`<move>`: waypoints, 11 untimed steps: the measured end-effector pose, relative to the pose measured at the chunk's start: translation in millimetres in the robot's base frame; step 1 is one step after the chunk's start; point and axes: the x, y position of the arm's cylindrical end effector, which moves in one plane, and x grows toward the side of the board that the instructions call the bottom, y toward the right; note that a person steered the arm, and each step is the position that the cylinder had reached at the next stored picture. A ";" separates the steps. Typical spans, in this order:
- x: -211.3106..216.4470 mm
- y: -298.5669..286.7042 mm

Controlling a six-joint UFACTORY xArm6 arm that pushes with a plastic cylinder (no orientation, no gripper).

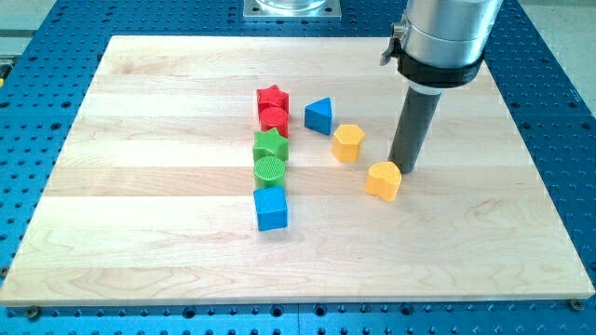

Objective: Place the yellow blocks in a diagonal line

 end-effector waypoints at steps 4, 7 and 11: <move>-8.4 -96.2; 28.2 -80.0; 42.1 -12.6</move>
